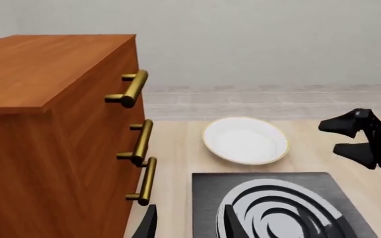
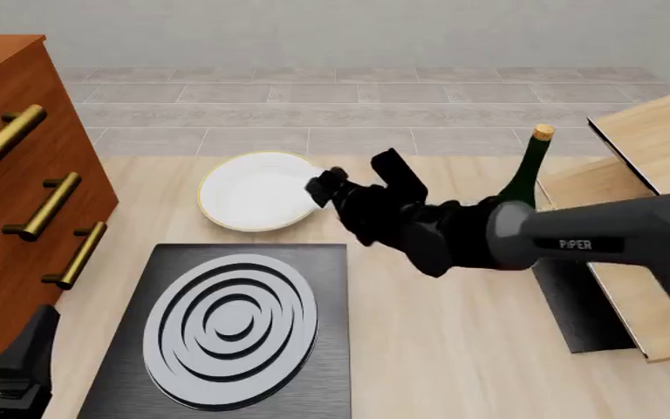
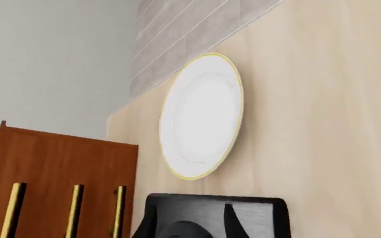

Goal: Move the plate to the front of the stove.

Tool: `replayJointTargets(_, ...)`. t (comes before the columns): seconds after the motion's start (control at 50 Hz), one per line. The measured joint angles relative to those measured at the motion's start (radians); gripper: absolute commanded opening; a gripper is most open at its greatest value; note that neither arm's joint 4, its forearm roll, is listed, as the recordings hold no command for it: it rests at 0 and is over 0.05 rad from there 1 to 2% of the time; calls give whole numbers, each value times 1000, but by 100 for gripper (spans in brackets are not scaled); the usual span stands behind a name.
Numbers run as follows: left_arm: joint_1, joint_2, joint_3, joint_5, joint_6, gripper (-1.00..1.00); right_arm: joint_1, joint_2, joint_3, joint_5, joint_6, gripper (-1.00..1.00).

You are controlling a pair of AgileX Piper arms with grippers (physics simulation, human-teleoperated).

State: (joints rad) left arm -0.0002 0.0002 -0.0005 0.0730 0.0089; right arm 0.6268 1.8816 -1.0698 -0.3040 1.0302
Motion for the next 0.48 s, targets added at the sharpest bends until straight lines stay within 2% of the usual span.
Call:
replayJointTargets(0.24, -19, 0, 0, -12, 2, 100, 45, -309, 188, 78, -89, 100)
replayJointTargets(0.48, -42, 0, 0, -20, 3, 100, 46, -622, 324, 198, -190, 100)
